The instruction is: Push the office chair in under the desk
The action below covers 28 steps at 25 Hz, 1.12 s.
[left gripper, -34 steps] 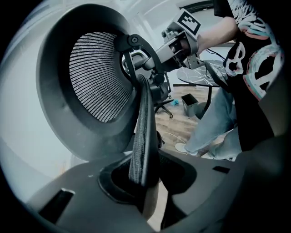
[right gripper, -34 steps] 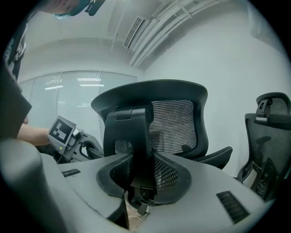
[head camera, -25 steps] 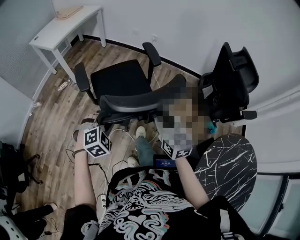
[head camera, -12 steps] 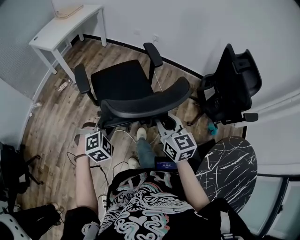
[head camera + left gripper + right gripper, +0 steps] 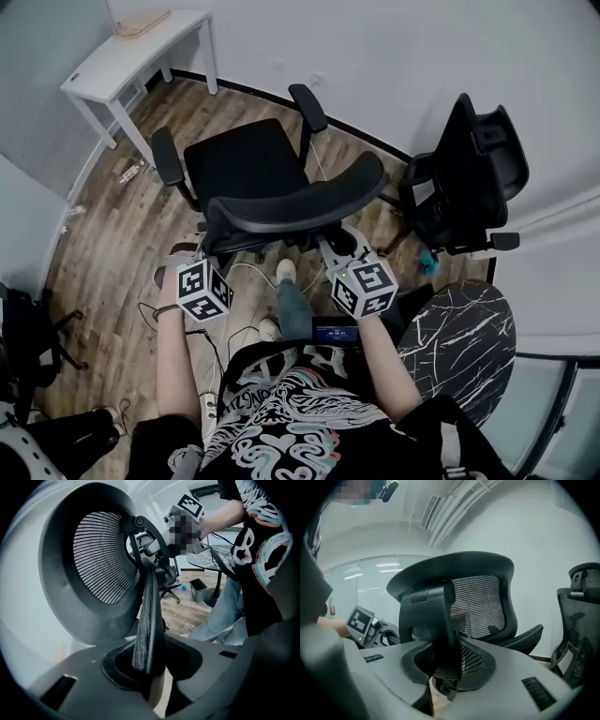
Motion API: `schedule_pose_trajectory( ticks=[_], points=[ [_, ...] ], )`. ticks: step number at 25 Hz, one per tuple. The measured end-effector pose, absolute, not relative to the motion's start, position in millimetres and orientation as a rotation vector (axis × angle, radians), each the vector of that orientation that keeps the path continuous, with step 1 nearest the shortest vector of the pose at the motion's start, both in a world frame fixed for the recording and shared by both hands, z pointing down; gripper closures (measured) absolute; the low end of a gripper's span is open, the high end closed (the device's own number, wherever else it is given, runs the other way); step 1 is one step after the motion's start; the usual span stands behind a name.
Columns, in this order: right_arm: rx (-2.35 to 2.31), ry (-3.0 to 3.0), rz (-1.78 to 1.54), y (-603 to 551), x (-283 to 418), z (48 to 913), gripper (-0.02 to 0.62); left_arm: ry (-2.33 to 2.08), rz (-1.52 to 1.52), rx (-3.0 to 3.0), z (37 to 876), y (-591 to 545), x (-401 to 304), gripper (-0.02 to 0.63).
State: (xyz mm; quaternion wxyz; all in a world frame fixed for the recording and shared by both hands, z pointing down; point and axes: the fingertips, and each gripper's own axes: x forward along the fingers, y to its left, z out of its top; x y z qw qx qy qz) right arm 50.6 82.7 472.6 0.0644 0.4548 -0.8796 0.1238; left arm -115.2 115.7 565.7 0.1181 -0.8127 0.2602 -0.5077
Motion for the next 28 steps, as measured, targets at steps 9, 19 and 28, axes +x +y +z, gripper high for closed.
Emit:
schedule_pose_trajectory(
  ticks=[9,19,28],
  points=[
    [1.366,-2.656,0.376,61,48,471,0.500,0.770,-1.472,-2.381,565,98,-117,0.468],
    [1.353,-2.676,0.367,39,39,470,0.500,0.773,-1.465,-2.384,564,75,-125,0.468],
    [1.333,-2.690,0.367,18,32,471,0.500,0.778,-1.463,-2.376,565,55,-132,0.468]
  ],
)
